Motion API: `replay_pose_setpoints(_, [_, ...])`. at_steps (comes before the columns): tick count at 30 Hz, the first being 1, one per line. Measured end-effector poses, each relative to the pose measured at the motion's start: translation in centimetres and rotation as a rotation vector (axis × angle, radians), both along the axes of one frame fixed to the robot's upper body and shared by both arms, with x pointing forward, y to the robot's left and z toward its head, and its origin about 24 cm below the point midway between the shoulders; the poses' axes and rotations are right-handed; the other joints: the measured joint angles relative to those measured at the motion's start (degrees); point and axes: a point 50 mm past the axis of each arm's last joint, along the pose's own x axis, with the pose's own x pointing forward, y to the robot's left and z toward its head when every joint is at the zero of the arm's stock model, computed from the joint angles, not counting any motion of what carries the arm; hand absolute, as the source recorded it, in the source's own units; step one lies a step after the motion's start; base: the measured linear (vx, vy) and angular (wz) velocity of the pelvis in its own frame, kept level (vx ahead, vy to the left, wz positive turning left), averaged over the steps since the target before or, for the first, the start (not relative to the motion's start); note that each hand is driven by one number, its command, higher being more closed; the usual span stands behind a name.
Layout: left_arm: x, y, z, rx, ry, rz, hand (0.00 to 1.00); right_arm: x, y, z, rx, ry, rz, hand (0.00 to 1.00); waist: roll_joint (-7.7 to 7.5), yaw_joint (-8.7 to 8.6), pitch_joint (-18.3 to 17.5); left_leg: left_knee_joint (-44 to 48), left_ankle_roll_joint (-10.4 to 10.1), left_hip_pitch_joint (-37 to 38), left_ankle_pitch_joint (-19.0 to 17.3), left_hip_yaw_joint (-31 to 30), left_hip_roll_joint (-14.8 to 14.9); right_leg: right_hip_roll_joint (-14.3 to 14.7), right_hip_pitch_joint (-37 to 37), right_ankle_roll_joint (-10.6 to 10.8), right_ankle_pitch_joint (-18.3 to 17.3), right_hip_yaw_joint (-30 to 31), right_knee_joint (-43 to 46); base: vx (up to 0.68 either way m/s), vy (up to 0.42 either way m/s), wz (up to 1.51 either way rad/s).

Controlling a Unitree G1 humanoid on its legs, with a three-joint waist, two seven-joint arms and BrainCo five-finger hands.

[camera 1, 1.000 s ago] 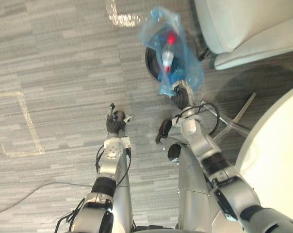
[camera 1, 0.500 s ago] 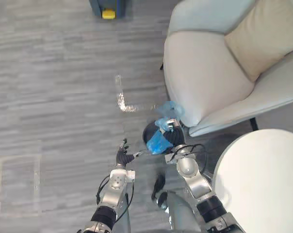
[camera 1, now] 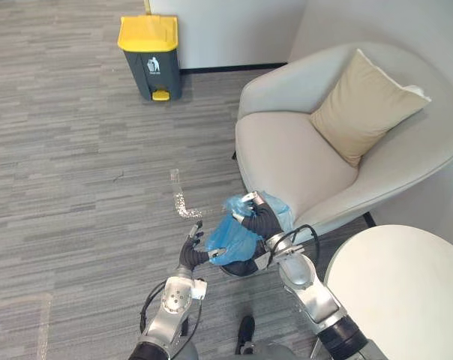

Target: Gather rubbish on tea table into small bin, then transfer packed bag to large trash can.

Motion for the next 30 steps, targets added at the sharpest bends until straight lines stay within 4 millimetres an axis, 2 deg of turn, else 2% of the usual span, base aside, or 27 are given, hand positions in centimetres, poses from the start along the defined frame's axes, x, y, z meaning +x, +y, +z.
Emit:
replay_pose_setpoints(8, [0.1,-0.1,4.1,-0.005,-0.208,-0.082,0.0,-0.4,1.1,2.8,-0.017,-0.119,0.168,1.0,0.31,-0.07,-1.9,-2.59,0.38,1.99,1.28,1.75,-0.89,-0.27,0.92,0.68,2.01,2.05,-2.5,-0.04,0.021,-0.11])
replay_pose_setpoints(13, [0.4,0.0,5.6,0.007,-0.293,-0.113,0.0,-0.3,1.4,4.2,-0.014,-0.165,0.231,1.0,0.65,-0.32,-3.17,-3.19,0.42,3.15,1.31,1.73,-1.2,-0.49,1.86,0.74,2.07,2.0,-2.64,0.0,0.0,0.0])
replay_pose_setpoints(19, [1.1,0.5,6.8,0.058,-0.353,-0.14,0.0,-0.3,1.6,4.8,-0.021,-0.19,0.276,1.0,0.85,-0.6,-3.88,-4.25,0.87,4.27,1.63,1.96,-1.59,-0.71,2.42,0.8,2.1,2.42,-2.81,0.0,0.003,-0.01])
replay_pose_setpoints(23, [1.1,0.8,6.8,0.064,-0.351,-0.146,0.0,-0.2,1.8,5.1,-0.041,-0.208,0.3,1.0,0.86,-0.76,-3.9,-4.65,0.92,4.9,1.66,2.78,-1.86,-0.83,2.44,1.09,2.29,3.21,-2.81,-0.01,0.019,-0.09])
replay_pose_setpoints(30, [1.1,-1.0,7.0,0.05,-0.344,-0.286,0.0,0.1,2.2,6.1,-0.056,-0.25,0.321,1.0,1.69,-1.12,-4.56,-5.81,1.19,5.22,1.97,3.06,-2.16,-1.02,2.31,1.35,2.46,3.46,-3.25,0.0,0.004,-0.01])
